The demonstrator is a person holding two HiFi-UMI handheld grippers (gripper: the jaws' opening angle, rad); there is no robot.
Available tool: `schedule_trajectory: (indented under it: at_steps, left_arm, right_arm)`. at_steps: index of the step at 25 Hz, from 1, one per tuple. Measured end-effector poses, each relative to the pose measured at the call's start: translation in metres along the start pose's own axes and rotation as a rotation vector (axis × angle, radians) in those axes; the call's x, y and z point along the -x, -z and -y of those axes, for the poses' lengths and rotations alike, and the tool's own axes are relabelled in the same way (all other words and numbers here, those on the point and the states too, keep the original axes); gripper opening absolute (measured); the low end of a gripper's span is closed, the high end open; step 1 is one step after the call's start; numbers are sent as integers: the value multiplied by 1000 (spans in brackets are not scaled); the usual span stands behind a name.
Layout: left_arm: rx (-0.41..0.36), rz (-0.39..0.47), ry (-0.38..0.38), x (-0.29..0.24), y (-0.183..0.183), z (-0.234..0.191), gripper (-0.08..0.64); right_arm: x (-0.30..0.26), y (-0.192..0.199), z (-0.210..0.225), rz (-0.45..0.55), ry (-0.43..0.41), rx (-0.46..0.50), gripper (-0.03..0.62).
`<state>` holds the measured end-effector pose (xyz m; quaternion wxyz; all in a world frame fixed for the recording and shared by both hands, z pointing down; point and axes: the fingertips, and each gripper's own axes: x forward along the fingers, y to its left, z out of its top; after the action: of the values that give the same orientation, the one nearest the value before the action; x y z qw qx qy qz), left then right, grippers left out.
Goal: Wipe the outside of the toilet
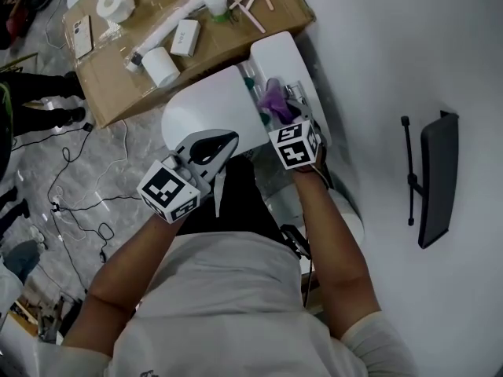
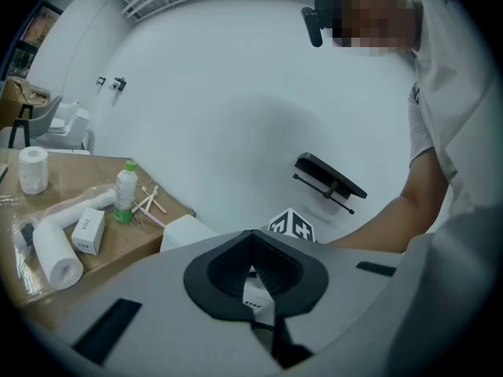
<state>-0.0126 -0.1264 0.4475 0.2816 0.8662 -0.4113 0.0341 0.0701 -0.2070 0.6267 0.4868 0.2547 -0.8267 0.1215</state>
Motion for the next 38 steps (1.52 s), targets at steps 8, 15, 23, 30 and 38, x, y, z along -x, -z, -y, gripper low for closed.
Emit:
schedule_trajectory:
  at_steps: [8,15,23,30,38]
  left_arm:
    - [-9,-21,30,-11,1,9,6]
    - [-28,-51,71,-33,3,29,6]
    - [-36,-47,92,-49,-3,40,6]
    - [-36,-28,76,-45,-9,36,6]
    - [16,0,6,-20,-1,11,6]
  right_arm:
    - [38,68,6,-18,2,-141,94]
    - [75,140,23,-51,32,-250,95]
    - [100,176,53,-82,110,-282,95]
    - [83,78,60,78,69,-193,95]
    - [20,10,55,27,-11,-101,95]
